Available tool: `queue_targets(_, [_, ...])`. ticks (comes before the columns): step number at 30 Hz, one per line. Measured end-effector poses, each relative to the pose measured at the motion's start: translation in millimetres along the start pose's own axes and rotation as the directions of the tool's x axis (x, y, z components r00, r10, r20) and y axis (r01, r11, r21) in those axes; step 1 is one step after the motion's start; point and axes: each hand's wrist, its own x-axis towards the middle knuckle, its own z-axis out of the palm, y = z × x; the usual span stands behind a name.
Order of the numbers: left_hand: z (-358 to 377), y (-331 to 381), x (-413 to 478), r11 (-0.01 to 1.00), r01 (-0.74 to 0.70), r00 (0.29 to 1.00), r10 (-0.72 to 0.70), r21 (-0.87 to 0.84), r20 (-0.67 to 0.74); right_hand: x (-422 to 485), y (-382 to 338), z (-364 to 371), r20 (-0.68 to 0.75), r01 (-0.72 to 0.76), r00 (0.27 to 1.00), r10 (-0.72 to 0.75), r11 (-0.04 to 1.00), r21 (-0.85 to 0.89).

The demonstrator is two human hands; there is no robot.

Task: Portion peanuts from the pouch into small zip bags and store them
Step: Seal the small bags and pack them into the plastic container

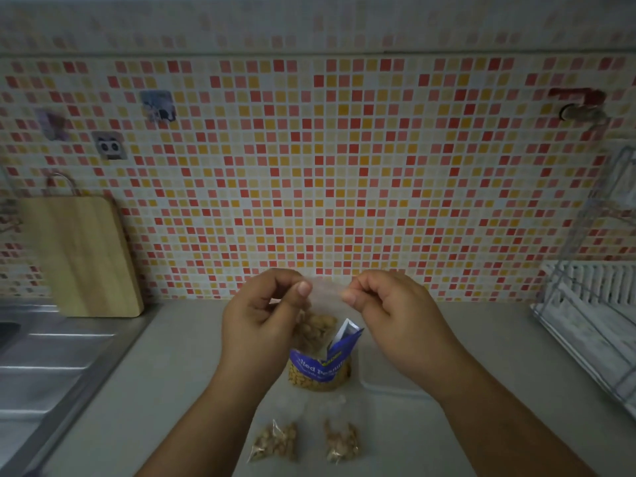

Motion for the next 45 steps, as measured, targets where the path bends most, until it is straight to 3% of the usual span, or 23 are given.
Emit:
queue_targets(3, [0.6, -18.5, -6.4, 0.978, 0.206, 0.978, -0.206, -0.037, 0.025, 0.3, 12.4, 8.8, 0.144, -0.172, 0.977, 0.156, 0.979, 0.107])
queue_targets(6, [-3.0, -62.9, -20.2, 0.908, 0.412, 0.908, -0.416, 0.081, 0.05, -4.8, 42.1, 31.2, 0.337, -0.411, 0.879, 0.338, 0.894, 0.176])
queue_targets(9, [-11.6, -126.5, -45.8, 0.789, 0.553, 0.821, -0.571, 0.267, -0.011, -20.1, 89.1, 71.8, 0.431, -0.492, 0.764, 0.481, 0.865, -0.095])
queue_targets(13, [-19.5, -191.6, -74.3, 0.625, 0.643, 0.734, -0.669, 0.443, -0.121, -43.5, 139.7, 126.6, 0.327, -0.469, 0.688, 0.648, 0.741, -0.481])
queue_targets(16, [-18.3, -213.6, -77.9, 0.603, 0.584, 0.759, -0.644, 0.544, -0.1, -53.8, 156.8, 149.4, 0.245, -0.487, 0.688, 0.683, 0.685, -0.541])
queue_targets(20, [-15.3, -222.2, -81.6, 0.62, 0.429, 0.828, -0.56, 0.657, -0.012, -58.9, 171.0, 165.0, 0.21, -0.563, 0.662, 0.719, 0.662, -0.495])
queue_targets(24, [-13.4, -219.6, -80.1, 0.574, 0.264, 0.868, -0.492, 0.775, 0.069, -58.6, 174.8, 169.5, 0.233, -0.6, 0.669, 0.706, 0.698, -0.39])
queue_targets(28, [-14.6, -209.7, -80.1, 0.578, 0.255, 0.868, -0.49, 0.775, 0.08, -58.2, 168.5, 163.2, 0.273, -0.676, 0.661, 0.699, 0.712, -0.19])
queue_targets(31, [-14.7, -198.6, -73.4, 0.668, 0.319, 0.874, -0.482, 0.672, 0.063, -56.8, 154.2, 149.6, 0.297, -0.683, 0.698, 0.652, 0.73, 0.003])
queue_targets(33, [-11.7, -170.1, -62.5, 0.776, 0.486, 0.829, -0.555, 0.402, 0.068, -52.7, 137.8, 133.3, 0.295, -0.66, 0.743, 0.601, 0.732, 0.171])
queue_targets(35, [-9.8, -140.6, -49.8, 0.802, 0.593, 0.791, -0.597, 0.068, 0.137, -45.4, 119.5, 114.0, 0.29, -0.627, 0.779, 0.556, 0.698, 0.347])
queue_targets(38, [-11.5, -97.2, -31.8, 0.837, 0.534, 0.838, -0.506, -0.116, 0.204, -33.9, 91.1, 87.8, 0.264, -0.538, 0.84, 0.475, 0.663, 0.52])
queue_targets(42, [-5.7, -53.4, -12.4, 0.93, 0.354, 0.925, -0.332, -0.1, 0.186, -23.0, 57.0, 60.5, 0.247, -0.432, 0.899, 0.362, 0.635, 0.64])
queue_targets(45, [-3.6, -31.7, -4.5, 0.962, 0.248, 0.963, -0.232, -0.111, 0.141, -20.8, 37.6, 45.4, 0.166, -0.332, 0.941, 0.296, 0.7, 0.632])
